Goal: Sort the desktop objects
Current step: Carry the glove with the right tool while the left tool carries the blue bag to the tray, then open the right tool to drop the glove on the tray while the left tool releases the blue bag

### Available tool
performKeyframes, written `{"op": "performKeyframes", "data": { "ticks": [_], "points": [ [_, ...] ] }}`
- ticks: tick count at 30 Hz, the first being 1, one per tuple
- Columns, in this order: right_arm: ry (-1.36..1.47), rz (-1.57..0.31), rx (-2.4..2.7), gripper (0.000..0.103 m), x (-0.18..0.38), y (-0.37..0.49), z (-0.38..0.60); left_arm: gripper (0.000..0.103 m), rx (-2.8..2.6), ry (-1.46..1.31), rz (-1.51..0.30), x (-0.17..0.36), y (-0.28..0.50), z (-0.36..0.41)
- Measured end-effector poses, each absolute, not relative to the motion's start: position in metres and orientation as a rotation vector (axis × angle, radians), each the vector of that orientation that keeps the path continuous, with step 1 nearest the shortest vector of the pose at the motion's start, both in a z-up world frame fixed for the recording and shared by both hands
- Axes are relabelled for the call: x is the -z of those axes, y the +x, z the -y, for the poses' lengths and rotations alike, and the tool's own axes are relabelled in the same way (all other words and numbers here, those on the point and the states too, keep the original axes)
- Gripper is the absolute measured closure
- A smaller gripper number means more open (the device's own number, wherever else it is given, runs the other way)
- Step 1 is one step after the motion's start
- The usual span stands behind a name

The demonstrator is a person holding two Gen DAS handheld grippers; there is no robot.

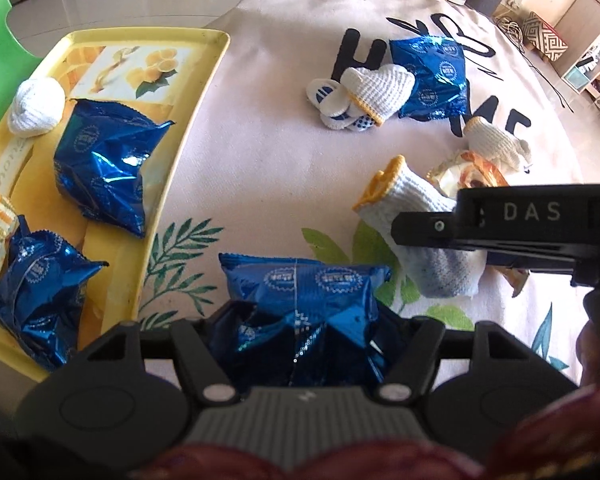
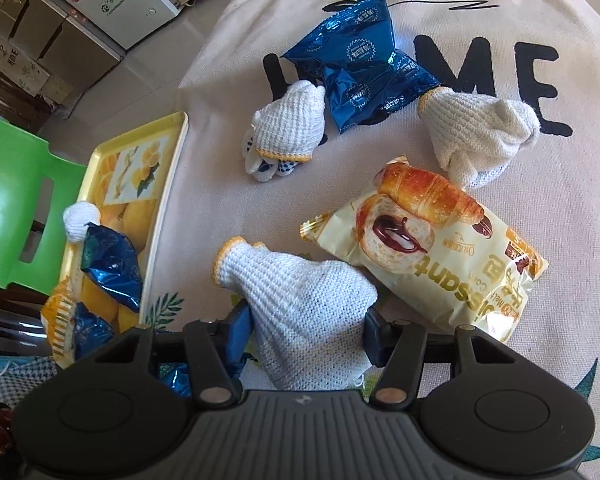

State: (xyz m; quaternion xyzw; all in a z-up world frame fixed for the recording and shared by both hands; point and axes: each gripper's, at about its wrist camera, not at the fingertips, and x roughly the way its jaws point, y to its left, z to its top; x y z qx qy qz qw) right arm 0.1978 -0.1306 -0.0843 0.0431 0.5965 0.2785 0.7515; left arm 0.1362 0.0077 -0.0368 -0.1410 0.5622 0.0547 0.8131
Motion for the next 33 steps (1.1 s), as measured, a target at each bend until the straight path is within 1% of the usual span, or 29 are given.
{"op": "performKeyframes", "data": {
  "ticks": [7, 10, 16, 33],
  "points": [
    [0.103, -1.278, -0.624, 0.047, 0.076, 0.198, 0.122, 0.036, -0.159, -0.396, -1.196, 0.036, 0.138, -0.026],
    [0.106, -1.277, -0.632, 0.047, 0.075, 0.199, 0.117, 0.036, -0.179, -0.386, -1.174, 0.031, 0.139, -0.030],
    [0.114, -1.257, -0.651, 0.047, 0.069, 0.199, 0.108, 0.036, -0.184, -0.455, -1.120, 0.016, 0.142, -0.047],
    [0.180, -1.179, -0.764, 0.047, 0.048, 0.213, 0.050, 0.036, -0.413, -0.599, -1.003, -0.004, 0.145, -0.123]
  ]
}}
